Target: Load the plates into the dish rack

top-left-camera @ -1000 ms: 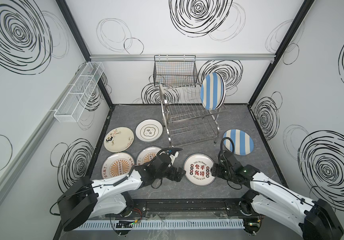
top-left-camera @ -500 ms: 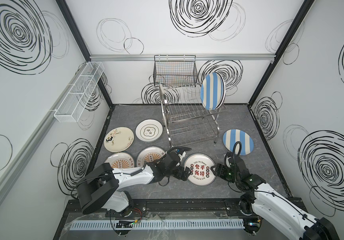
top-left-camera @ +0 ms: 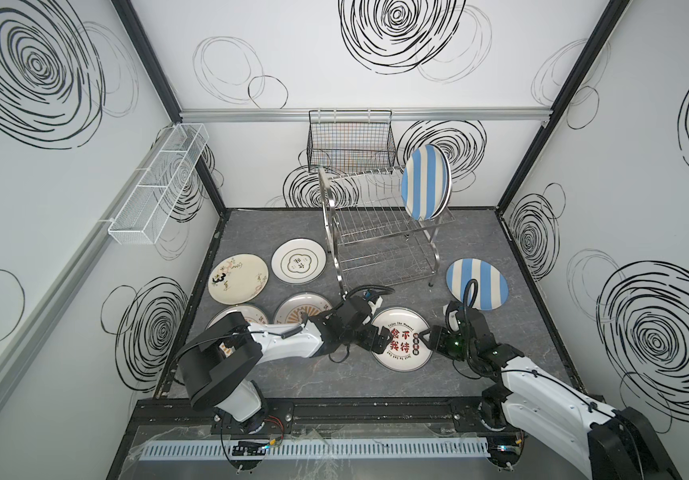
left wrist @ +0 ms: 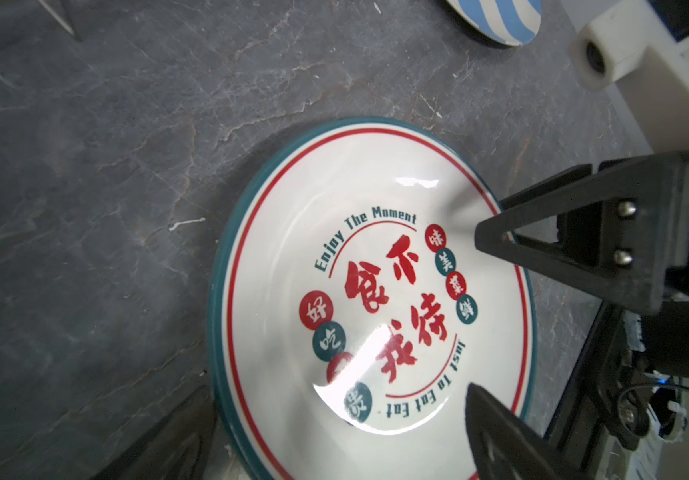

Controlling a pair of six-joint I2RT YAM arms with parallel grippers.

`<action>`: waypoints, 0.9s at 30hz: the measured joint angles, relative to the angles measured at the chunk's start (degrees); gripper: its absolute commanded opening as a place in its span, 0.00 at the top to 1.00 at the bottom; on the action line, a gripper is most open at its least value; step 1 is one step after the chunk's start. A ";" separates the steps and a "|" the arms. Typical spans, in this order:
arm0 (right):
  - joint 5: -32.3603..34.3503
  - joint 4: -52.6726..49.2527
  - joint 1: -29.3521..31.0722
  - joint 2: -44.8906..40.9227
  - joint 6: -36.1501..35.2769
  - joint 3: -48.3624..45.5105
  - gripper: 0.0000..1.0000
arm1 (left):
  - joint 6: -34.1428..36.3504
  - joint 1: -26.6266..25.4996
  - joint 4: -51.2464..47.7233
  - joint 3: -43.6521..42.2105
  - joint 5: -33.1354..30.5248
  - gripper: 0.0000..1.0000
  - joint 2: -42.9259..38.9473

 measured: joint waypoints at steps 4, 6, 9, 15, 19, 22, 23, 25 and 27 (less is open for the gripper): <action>-1.46 1.33 -1.27 0.35 0.02 -0.74 0.60 | 0.02 0.20 0.42 0.02 0.59 0.04 0.50; -1.84 1.88 -1.73 0.24 0.09 -1.22 0.63 | 0.02 0.33 0.42 0.02 1.01 0.04 0.50; -2.16 2.58 -2.27 -0.44 0.22 -2.03 0.69 | 0.00 0.44 0.44 0.02 1.51 0.04 0.52; -1.99 2.32 -2.93 -1.95 0.46 -3.08 0.79 | -0.28 0.31 0.76 -0.09 1.92 0.04 0.55; -2.01 0.79 -2.97 -3.48 0.37 -3.30 0.85 | -0.79 -0.09 0.74 -0.13 1.66 0.04 0.55; -2.62 -0.31 -2.97 -5.22 0.42 -3.04 0.89 | -1.36 -0.11 0.61 -0.46 1.05 0.04 0.44; -2.80 -0.81 -2.95 -5.73 0.20 -2.67 0.92 | -1.53 -0.17 0.39 -0.61 0.92 0.04 0.28; -2.89 -2.01 -2.95 -6.12 -0.09 -1.70 0.96 | -1.66 -0.42 -0.26 -0.76 0.66 0.04 -0.46; -3.10 -3.39 -2.95 -6.16 -0.28 -0.17 0.99 | -1.66 -0.79 -0.85 -0.76 0.94 0.04 -1.73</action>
